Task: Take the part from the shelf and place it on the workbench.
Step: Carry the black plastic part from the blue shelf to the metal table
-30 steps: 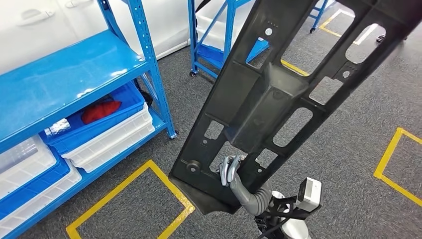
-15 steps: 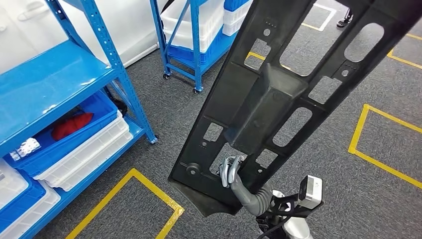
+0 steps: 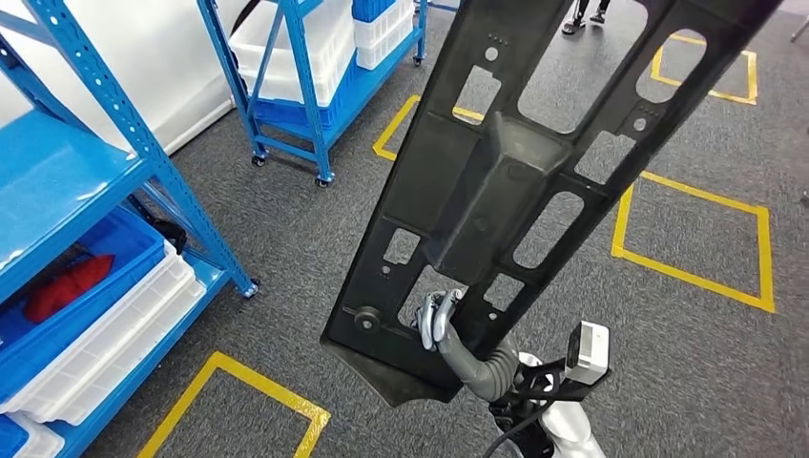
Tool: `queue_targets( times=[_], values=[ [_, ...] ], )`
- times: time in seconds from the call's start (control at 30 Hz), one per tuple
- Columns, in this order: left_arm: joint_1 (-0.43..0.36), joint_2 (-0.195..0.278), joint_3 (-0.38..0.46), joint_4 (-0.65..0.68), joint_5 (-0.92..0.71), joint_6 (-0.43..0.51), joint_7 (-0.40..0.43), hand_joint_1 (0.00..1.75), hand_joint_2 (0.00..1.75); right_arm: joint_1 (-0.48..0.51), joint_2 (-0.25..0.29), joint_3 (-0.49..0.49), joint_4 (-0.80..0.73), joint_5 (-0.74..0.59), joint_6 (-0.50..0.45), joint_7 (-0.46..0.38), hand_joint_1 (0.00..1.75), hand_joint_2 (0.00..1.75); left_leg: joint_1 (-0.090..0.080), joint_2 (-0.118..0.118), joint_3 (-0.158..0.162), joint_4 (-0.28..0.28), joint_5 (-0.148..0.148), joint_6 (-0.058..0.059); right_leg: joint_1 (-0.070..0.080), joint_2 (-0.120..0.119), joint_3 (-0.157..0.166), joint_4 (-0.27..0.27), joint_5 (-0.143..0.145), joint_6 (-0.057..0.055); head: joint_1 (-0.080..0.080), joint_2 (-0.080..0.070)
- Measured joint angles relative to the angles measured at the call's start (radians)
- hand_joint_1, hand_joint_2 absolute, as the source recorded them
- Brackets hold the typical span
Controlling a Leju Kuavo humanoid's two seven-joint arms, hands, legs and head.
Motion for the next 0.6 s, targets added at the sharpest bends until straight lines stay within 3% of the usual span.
queue_targets(
  times=[0.07,0.13,0.2,0.23,0.27,0.37,0.43,0.5,0.53,0.6],
  values=[
    [-0.001,-0.002,0.001,0.0,-0.007,-0.003,-0.029,0.0,1.75,-0.004,0.0,0.0,0.003,0.0,0.002,-0.001,1.75,1.75,0.003,0.02,0.003,-0.009,0.008,0.014,0.004,-0.043,-0.016,0.031,-0.02,0.008,0.0,0.0],
    [0.0,-0.002,0.001,0.0,-0.014,-0.006,-0.052,0.0,1.75,-0.01,0.0,-0.001,0.004,0.001,0.0,-0.004,1.75,1.75,0.001,0.043,0.003,-0.012,0.01,0.022,0.004,-0.094,-0.069,0.14,-0.078,0.013,0.0,0.0],
    [0.002,-0.002,0.0,0.0,-0.019,-0.01,-0.068,0.0,1.75,-0.011,0.0,-0.001,0.004,0.003,-0.002,-0.008,1.75,1.75,-0.003,0.069,0.003,-0.012,0.008,0.023,0.0,-0.106,-0.129,0.26,-0.122,0.016,0.0,0.0],
    [0.002,-0.002,0.0,0.0,-0.021,-0.01,-0.074,0.0,1.75,-0.011,-0.001,-0.001,0.005,0.005,-0.004,-0.011,1.75,1.75,-0.004,0.081,0.003,-0.011,0.007,0.023,-0.001,-0.108,-0.139,0.28,-0.119,0.017,0.0,0.0],
    [0.001,-0.002,0.0,0.0,-0.023,-0.011,-0.078,0.0,1.75,-0.011,-0.001,0.0,0.005,0.006,-0.008,-0.014,1.75,1.75,-0.004,0.093,0.004,-0.011,0.006,0.023,-0.002,-0.111,-0.128,0.258,-0.099,0.017,0.0,0.0],
    [-0.004,-0.002,-0.001,0.0,-0.027,-0.01,-0.082,0.0,1.75,-0.014,-0.001,-0.001,0.005,0.009,-0.018,-0.024,1.75,1.75,-0.008,0.122,0.012,-0.01,-0.003,0.014,0.004,-0.158,-0.022,0.061,-0.017,0.006,0.0,0.0],
    [-0.006,-0.001,-0.001,0.0,-0.028,-0.009,-0.081,0.0,1.75,-0.018,-0.001,-0.001,0.003,0.009,-0.018,-0.03,1.75,1.75,-0.013,0.139,0.016,-0.009,-0.008,0.004,0.013,-0.177,0.006,0.0,-0.009,-0.004,0.0,0.0],
    [-0.006,-0.001,-0.001,0.0,-0.028,-0.008,-0.079,0.0,1.75,-0.018,-0.002,-0.001,0.001,0.01,-0.019,-0.032,1.75,1.75,-0.014,0.154,0.019,-0.01,-0.013,-0.006,0.014,-0.156,0.005,-0.005,-0.007,-0.015,0.0,0.0],
    [-0.007,0.0,-0.001,0.0,-0.028,-0.008,-0.077,0.0,1.75,-0.016,-0.003,-0.001,0.0,0.01,-0.02,-0.033,1.75,1.75,-0.013,0.144,0.019,-0.003,-0.022,-0.012,0.012,-0.145,0.006,-0.008,-0.006,-0.021,0.0,0.0],
    [-0.008,0.001,-0.001,0.0,-0.028,-0.006,-0.072,0.0,1.75,-0.013,-0.005,-0.001,-0.003,0.012,-0.026,-0.033,1.75,1.75,-0.009,0.1,-0.006,0.061,-0.066,-0.02,0.006,-0.127,0.01,-0.016,-0.001,-0.031,0.0,0.0]
  ],
)
